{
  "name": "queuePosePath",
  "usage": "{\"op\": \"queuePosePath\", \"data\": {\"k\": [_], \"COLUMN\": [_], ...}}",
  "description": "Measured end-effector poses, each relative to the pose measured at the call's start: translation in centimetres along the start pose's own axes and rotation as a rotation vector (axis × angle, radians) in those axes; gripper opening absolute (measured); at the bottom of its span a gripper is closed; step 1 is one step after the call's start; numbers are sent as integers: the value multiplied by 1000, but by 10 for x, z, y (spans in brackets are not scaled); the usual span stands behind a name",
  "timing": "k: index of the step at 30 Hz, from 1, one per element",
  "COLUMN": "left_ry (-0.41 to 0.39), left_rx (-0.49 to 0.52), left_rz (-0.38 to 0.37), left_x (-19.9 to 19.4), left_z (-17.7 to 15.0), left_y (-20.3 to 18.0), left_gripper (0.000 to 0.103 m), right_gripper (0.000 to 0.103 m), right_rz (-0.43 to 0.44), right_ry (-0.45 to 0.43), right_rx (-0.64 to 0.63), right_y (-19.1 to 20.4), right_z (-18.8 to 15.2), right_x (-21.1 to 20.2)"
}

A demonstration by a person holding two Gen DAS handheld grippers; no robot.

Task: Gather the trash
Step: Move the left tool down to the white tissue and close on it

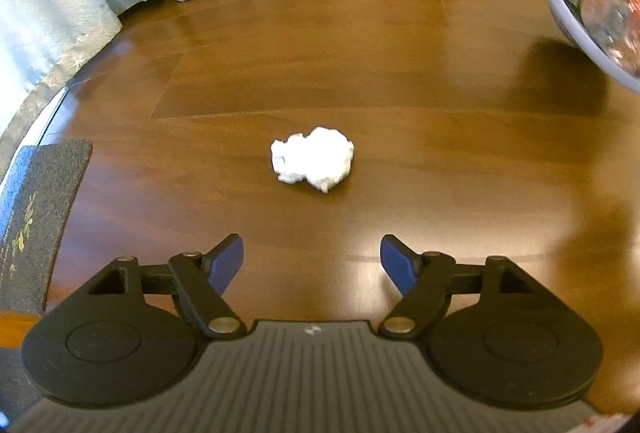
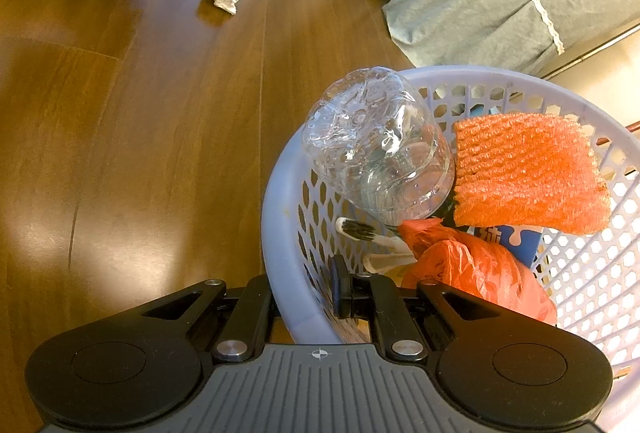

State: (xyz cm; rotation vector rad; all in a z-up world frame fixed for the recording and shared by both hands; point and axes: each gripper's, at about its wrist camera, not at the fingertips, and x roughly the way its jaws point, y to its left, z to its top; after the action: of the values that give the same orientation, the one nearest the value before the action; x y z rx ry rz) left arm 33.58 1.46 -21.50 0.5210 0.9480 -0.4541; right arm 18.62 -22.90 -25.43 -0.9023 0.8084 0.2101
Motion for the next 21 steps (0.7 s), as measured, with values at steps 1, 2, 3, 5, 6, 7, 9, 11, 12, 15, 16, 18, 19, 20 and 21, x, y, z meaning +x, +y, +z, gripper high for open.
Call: {"op": "queuePosePath", "data": {"k": [1, 2, 3, 5, 6, 7, 9, 11, 12, 15, 16, 18, 19, 20, 21], "left_ry": [-8, -17, -27, -47, -59, -70, -79, -84, -81, -72, -71, -65, -63, -64, -62], "left_rx": [-19, -36, -54, -79, -86, -97, -129, -164, -179, -207, -216, -233, -241, -251, -258], "left_rz": [-4, -7, -9, -3, 2, 6, 5, -2, -3, -6, -8, -10, -7, -7, -4], "left_x": [3, 6, 9, 16, 19, 23, 29, 37, 41, 52, 55, 60, 63, 65, 67], "left_z": [3, 5, 8, 13, 15, 17, 21, 24, 26, 31, 32, 34, 35, 36, 37], "left_y": [1, 2, 2, 3, 4, 5, 7, 9, 9, 8, 7, 6, 4, 4, 3], "left_gripper": [72, 72, 72, 73, 72, 72, 72, 72, 72, 72, 71, 69, 68, 67, 67], "right_gripper": [7, 7, 7, 7, 7, 7, 6, 6, 6, 6, 6, 6, 6, 6, 6], "right_rz": [-1, -2, -2, -6, -12, -15, -20, -26, -28, -33, -34, -34, -33, -33, -33], "right_ry": [0, 0, -1, -5, -5, -3, -11, -10, -12, -15, -17, -20, -22, -23, -25], "right_rx": [0, 0, -1, -2, -1, 3, -3, 14, 15, 9, 8, 9, 8, 10, 11], "right_y": [0, -1, -1, -1, -1, -1, -2, -2, -3, -2, -2, -3, -3, -4, -5], "right_z": [0, 1, 1, 2, 2, 3, 6, 9, 10, 12, 12, 11, 11, 11, 11], "right_x": [1, 1, 2, 4, 6, 8, 8, 11, 12, 15, 15, 15, 15, 15, 15]}}
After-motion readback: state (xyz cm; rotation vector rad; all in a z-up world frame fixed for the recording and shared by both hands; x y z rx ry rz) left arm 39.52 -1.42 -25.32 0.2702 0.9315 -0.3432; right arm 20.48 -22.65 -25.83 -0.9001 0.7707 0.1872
